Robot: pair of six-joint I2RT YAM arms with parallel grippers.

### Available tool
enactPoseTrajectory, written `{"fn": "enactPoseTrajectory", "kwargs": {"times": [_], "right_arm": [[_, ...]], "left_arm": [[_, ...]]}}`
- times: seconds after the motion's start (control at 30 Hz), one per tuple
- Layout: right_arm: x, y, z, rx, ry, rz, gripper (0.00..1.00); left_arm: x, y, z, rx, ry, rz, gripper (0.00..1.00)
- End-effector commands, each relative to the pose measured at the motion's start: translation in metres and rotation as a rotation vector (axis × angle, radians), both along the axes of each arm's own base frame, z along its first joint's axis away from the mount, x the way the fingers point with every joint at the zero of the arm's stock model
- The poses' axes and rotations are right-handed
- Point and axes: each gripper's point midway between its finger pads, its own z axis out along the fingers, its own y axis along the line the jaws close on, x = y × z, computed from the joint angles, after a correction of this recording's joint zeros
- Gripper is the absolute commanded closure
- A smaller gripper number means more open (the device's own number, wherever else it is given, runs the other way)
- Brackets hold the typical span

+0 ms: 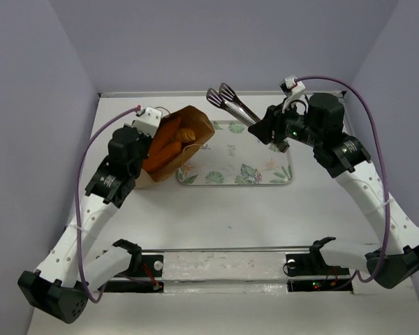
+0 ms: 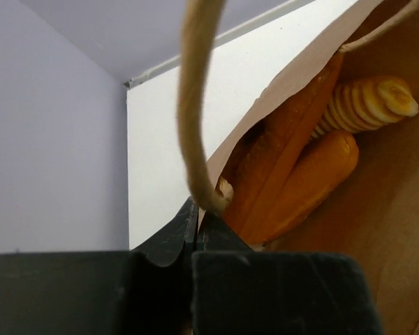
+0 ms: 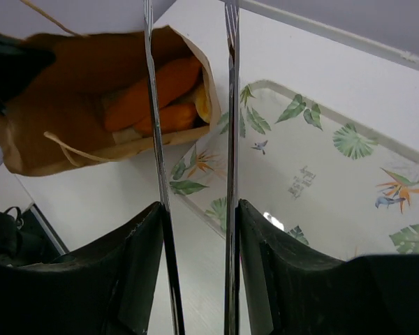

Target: Take the fake bread out of the paper bag

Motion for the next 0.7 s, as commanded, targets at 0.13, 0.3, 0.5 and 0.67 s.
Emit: {"fn": "enactPoseTrajectory", "kwargs": {"times": [0.13,0.3,0.5,0.67], "right_arm": [[-0.027,0.024,0.005,0.007,0.031,0.075,0.50],[-0.059,0.041,-0.016,-0.025,0.095,0.144,0.50],[-0.057,0.060,-0.014,-0.029,0.107,0.147,0.50],[-0.053,0.072,-0.035,-0.050,0.178,0.161,0.49]], "left_arm": [[-0.001,-0.003,0.019,0.092,-0.166,0.061,1.00],[-0.002,-0.016,0.020,0.050,-0.158,0.041,1.00],[-0.011,-0.037,0.030,0.028,-0.162,-0.017,1.00],[-0.014,-0.041,0.041,-0.001,-0.175,-0.032,1.00]]}}
